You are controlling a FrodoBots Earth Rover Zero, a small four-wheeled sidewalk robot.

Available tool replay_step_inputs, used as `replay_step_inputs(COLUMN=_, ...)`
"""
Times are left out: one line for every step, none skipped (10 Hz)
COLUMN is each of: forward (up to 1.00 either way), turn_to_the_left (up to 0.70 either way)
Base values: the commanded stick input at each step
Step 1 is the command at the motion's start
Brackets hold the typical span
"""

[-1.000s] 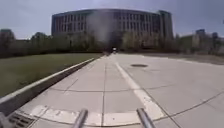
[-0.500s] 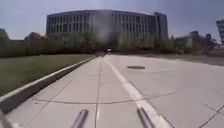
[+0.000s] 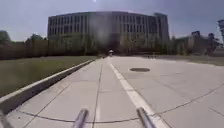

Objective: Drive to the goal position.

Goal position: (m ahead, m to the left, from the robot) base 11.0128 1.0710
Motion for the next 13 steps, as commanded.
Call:
replay_step_inputs(forward=0.7, turn_to_the_left=0.0)
replay_step_inputs(forward=0.7, turn_to_the_left=0.0)
replay_step_inputs(forward=0.7, turn_to_the_left=0.0)
replay_step_inputs(forward=0.7, turn_to_the_left=0.0)
replay_step_inputs(forward=0.7, turn_to_the_left=0.0)
replay_step_inputs(forward=0.7, turn_to_the_left=0.0)
replay_step_inputs(forward=0.7, turn_to_the_left=0.0)
replay_step_inputs(forward=0.7, turn_to_the_left=0.0)
replay_step_inputs(forward=0.7, turn_to_the_left=0.0)
replay_step_inputs(forward=0.7, turn_to_the_left=0.0)
replay_step_inputs(forward=0.7, turn_to_the_left=0.0)
replay_step_inputs(forward=0.7, turn_to_the_left=0.0)
replay_step_inputs(forward=0.7, turn_to_the_left=0.0)
